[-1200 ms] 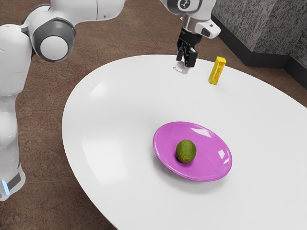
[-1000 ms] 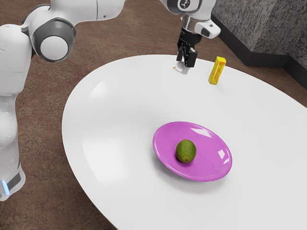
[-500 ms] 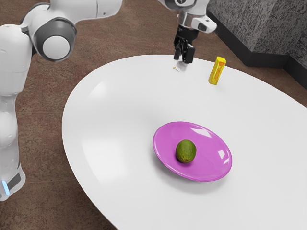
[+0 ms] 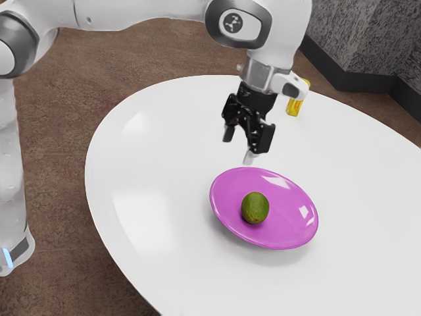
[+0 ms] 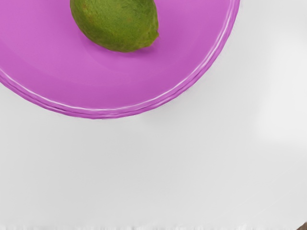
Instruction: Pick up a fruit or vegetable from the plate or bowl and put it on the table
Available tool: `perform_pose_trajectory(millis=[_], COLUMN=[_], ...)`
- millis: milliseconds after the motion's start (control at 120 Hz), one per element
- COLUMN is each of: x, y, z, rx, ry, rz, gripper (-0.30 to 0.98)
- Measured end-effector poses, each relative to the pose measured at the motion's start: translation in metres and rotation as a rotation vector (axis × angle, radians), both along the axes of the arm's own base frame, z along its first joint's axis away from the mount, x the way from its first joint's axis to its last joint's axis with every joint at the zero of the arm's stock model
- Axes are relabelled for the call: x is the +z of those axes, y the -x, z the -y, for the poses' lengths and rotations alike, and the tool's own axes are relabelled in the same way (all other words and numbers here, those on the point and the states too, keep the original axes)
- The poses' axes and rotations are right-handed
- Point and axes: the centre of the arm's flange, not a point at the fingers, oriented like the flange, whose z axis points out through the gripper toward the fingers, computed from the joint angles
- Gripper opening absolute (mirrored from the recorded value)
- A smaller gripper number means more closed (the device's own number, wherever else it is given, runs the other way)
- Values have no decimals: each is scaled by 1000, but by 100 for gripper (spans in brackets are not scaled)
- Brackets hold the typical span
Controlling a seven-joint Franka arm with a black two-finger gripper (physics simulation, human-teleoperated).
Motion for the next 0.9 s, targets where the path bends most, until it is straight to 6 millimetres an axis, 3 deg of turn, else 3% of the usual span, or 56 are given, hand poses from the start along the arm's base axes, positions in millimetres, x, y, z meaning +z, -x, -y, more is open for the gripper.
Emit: perform_pose_trajectory(millis=[117, 225, 350, 650, 750, 900], x=[0, -3, -9, -23, -26, -32], y=[19, 23, 8, -26, -30, -33], z=[42, 53, 34, -33, -38, -27], rx=[58, 146, 291, 646, 730, 818], ry=[-5, -5, -9, -123, -172, -215], rz=[-2, -14, -21, 42, 82, 113], gripper=[69, 69, 69, 69, 69, 69])
